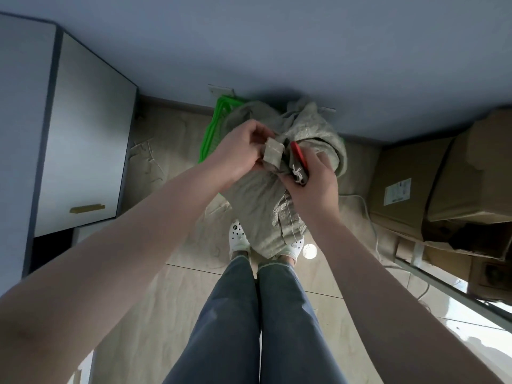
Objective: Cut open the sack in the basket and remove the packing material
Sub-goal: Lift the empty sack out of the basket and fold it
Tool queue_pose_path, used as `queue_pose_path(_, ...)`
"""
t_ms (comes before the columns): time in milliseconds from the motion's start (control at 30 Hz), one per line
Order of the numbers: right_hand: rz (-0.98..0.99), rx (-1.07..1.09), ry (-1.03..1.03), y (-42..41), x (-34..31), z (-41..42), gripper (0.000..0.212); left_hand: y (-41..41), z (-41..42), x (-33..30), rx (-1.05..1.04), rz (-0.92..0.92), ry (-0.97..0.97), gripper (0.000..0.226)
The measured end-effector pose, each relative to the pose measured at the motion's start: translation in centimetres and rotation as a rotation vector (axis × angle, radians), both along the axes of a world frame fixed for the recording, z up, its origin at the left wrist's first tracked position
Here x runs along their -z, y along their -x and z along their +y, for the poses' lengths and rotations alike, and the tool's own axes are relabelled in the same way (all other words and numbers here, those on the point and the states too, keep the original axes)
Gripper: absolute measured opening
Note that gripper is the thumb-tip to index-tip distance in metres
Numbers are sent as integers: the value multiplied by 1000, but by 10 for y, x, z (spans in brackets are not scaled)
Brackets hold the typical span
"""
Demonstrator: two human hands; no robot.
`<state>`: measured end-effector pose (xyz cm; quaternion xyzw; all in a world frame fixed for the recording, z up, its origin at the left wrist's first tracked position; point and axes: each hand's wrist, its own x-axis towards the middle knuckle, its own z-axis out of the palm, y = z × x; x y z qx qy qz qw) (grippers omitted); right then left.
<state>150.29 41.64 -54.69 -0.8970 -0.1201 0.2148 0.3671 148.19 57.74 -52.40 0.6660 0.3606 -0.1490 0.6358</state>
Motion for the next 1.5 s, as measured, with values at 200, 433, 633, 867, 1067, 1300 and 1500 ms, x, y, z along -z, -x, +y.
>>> queue_pose_path(200,36,-52,-60,9,-10,14,56,6,1,1,273,10,-440,14)
queue_pose_path(433,309,262,-220,-16,-27,2,20,1,40,11,-74,-82,-216,27)
queue_pose_path(633,484,383,-252,0,-26,-7,21,10,18,52,9,54,-92,92)
queue_pose_path(867,580,476,-339,4,-28,2,21,26,-1,72,184,5,-254,55)
queue_pose_path(1067,699,494,-393,-2,-27,14,14,32,3,86,412,121,-221,55)
queue_pose_path(1300,791,799,-715,-21,-41,-2,12,79,-11,75,-224,721,66,102)
queue_pose_path(1500,680,641,-546,-31,-33,-13,19,105,-46,57,-590,547,727,69)
